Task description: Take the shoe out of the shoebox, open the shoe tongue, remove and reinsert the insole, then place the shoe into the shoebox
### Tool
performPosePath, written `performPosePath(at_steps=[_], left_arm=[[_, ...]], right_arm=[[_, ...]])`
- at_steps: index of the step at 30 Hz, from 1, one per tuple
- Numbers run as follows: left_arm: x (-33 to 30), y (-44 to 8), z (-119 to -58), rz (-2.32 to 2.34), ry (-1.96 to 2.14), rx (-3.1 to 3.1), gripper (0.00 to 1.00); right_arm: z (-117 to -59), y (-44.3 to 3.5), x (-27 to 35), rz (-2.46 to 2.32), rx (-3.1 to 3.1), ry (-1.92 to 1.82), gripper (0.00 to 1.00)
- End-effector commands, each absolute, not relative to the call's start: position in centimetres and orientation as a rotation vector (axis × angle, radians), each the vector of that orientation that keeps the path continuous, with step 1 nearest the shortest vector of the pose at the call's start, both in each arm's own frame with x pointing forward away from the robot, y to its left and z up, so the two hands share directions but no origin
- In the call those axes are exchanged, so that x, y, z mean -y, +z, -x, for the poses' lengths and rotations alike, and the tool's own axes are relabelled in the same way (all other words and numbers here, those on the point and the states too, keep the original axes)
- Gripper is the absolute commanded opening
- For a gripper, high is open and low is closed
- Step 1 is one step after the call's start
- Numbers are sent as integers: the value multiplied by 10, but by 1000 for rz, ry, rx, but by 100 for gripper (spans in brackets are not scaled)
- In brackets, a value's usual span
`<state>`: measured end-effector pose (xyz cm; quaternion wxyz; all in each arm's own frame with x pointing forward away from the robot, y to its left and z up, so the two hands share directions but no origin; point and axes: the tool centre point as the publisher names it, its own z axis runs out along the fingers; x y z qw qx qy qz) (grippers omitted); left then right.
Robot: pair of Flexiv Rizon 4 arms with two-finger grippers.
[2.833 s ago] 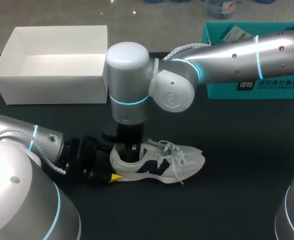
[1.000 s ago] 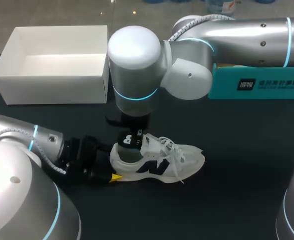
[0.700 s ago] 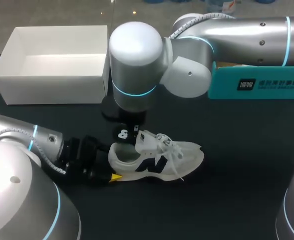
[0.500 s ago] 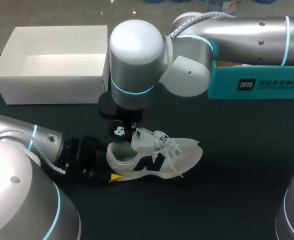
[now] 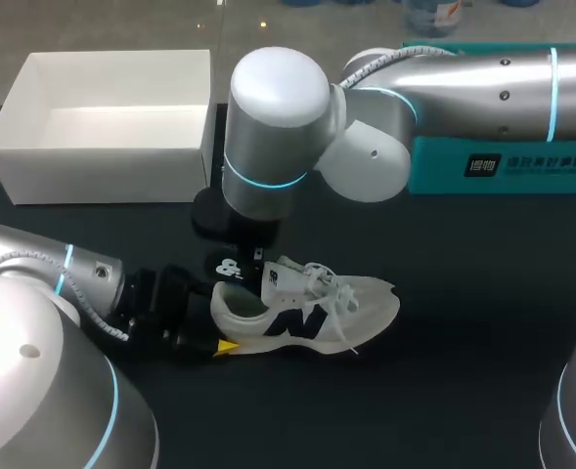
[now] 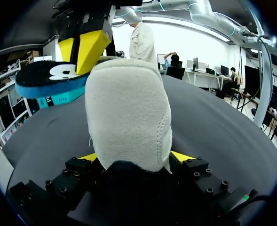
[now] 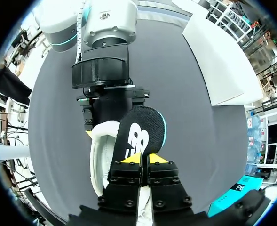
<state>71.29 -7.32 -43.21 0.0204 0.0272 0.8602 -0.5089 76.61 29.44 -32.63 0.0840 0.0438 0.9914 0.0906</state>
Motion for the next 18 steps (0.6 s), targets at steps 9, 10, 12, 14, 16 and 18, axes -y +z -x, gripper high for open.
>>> performPosePath(at_steps=[9,10,12,14,16,18], left_arm=[[77,-439,-712,-86,-1577,-2670,0],[77,-439,-712,-86,-1577,-2670,0],[77,-439,-712,-86,-1577,-2670,0],[77,-439,-712,-86,-1577,-2670,0],[77,-439,-712,-86,-1577,-2670,0],[77,-439,-712,-86,-1577,-2670,0]], right_arm=[[-783,-315,-310,-45,-2885,391,0],[-784,-315,-312,-39,-2887,395,0],[-785,-316,-313,-33,-2892,420,0],[-785,-317,-312,-34,-2897,421,1],[-783,-319,-310,-35,-2925,456,54],[-782,-319,-308,-40,-2942,473,100]])
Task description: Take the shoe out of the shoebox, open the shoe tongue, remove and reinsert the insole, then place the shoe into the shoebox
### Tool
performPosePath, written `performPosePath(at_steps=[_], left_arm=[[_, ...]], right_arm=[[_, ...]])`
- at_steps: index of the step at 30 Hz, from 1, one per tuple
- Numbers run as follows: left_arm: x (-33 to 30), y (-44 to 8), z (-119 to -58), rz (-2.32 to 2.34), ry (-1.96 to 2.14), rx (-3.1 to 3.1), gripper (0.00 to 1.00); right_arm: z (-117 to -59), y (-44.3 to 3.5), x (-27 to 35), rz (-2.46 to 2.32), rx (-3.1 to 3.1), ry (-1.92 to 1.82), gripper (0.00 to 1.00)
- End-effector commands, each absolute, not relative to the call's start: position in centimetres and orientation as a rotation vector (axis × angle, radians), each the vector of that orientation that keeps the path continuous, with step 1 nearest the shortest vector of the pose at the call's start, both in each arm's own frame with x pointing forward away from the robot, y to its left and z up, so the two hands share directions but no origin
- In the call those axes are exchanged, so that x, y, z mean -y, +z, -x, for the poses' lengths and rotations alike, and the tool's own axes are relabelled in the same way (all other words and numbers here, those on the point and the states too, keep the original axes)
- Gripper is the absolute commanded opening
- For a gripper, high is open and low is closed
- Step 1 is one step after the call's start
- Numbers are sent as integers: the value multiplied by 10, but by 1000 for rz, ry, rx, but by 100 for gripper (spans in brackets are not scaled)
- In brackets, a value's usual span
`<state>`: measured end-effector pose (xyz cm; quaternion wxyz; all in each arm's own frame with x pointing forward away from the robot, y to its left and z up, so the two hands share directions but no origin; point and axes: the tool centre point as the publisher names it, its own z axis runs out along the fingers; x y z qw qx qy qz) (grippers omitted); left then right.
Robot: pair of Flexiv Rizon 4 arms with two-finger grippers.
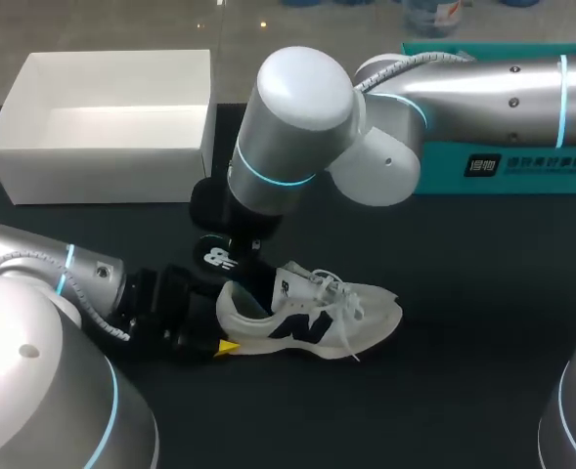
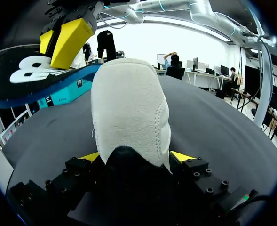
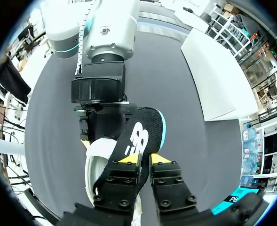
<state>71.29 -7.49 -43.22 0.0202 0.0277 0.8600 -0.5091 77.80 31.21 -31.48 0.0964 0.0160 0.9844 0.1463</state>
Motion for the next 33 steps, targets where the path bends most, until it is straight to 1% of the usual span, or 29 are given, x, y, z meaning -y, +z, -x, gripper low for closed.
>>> performPosePath(at_steps=[1,8,33], left_arm=[[77,-439,-712,-86,-1577,-2670,0],[77,-439,-712,-86,-1577,-2670,0],[77,-439,-712,-86,-1577,-2670,0]], right_arm=[[-781,-319,-307,-32,-2959,497,100],[-775,-318,-299,-48,-3017,550,100],[-775,-318,-299,-48,-3017,550,100]])
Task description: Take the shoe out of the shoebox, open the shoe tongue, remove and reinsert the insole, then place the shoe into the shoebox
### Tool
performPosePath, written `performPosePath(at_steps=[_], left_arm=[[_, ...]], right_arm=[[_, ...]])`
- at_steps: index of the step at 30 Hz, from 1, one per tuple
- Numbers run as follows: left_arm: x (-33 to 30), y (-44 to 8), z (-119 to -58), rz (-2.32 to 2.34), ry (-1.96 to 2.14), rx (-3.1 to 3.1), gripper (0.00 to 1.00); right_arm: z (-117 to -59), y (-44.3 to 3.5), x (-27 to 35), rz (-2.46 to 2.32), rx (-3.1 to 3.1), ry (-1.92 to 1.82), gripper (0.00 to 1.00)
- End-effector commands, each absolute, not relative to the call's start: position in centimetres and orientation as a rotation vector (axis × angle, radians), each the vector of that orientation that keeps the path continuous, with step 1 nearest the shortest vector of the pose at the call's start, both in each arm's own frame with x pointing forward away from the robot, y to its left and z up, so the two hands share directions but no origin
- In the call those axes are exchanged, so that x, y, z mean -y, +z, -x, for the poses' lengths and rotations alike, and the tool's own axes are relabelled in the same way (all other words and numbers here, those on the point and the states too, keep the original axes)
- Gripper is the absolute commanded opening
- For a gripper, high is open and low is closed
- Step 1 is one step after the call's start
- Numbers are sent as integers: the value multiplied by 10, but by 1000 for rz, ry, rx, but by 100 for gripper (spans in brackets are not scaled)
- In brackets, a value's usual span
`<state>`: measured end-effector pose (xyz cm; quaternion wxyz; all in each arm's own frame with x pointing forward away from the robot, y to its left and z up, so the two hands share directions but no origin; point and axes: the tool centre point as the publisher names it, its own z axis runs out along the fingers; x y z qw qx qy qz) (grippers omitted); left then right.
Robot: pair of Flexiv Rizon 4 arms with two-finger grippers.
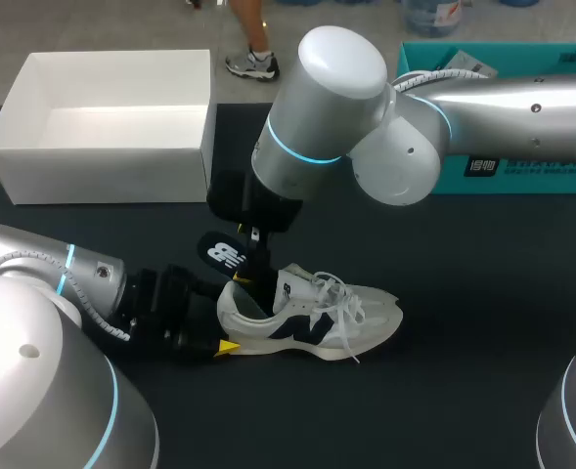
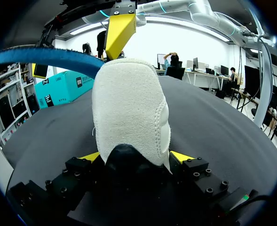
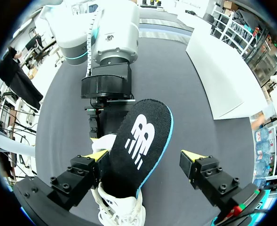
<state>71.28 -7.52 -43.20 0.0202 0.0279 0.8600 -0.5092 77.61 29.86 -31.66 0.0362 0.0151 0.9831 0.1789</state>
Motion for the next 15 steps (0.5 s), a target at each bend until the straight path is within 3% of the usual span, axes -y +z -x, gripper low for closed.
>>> performPosePath(at_steps=[1,15], left_arm=[[77,-439,-712,-86,-1577,-2670,0],[77,-439,-712,-86,-1577,-2670,0]], right_arm=[[-775,-318,-299,-48,-3017,550,100],[-782,-306,-297,-87,-3038,754,100]])
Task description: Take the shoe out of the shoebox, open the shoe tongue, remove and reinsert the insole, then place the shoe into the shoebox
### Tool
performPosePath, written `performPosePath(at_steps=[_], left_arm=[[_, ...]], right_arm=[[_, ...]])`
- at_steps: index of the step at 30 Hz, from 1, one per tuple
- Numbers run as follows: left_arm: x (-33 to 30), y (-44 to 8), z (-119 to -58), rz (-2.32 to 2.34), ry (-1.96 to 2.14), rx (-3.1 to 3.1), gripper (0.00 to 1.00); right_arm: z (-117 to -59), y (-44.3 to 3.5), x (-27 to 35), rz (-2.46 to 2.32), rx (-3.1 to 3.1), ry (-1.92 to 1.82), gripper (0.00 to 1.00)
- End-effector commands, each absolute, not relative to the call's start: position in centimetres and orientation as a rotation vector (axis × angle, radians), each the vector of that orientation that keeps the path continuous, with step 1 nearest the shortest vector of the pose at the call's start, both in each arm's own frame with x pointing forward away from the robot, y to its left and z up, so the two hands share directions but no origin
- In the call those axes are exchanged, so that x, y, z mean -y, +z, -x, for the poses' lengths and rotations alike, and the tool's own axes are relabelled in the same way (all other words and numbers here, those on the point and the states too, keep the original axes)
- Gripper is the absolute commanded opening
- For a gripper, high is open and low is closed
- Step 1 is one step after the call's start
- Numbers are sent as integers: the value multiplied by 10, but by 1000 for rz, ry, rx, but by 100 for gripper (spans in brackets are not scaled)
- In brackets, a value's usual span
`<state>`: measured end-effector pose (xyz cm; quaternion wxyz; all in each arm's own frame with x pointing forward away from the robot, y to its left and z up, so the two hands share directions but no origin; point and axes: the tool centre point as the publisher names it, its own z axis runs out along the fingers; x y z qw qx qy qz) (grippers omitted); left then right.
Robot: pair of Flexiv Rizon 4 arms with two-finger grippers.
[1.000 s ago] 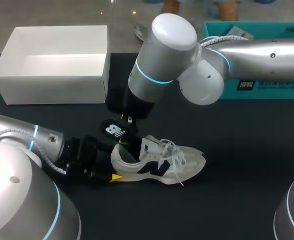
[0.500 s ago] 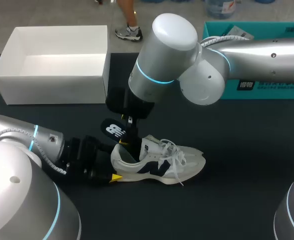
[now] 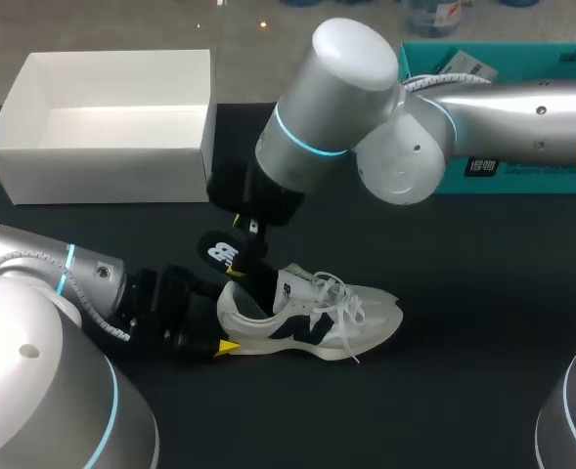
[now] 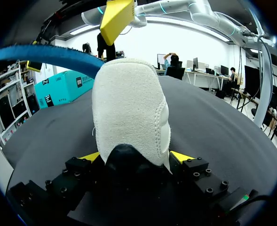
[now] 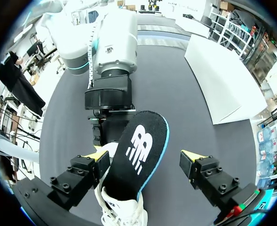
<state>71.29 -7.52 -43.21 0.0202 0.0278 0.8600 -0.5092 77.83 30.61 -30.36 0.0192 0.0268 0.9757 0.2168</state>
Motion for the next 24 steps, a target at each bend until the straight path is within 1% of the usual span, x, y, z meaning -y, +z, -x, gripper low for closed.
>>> performPosePath(at_steps=[1,14,24], left_arm=[[77,-439,-712,-86,-1577,-2670,0],[77,-439,-712,-86,-1577,-2670,0],[77,-439,-712,-86,-1577,-2670,0]], right_arm=[[-783,-306,-296,-84,-3037,793,100],[-791,-309,-287,-157,-3176,876,100],[-780,-329,-274,-213,-3214,952,100]])
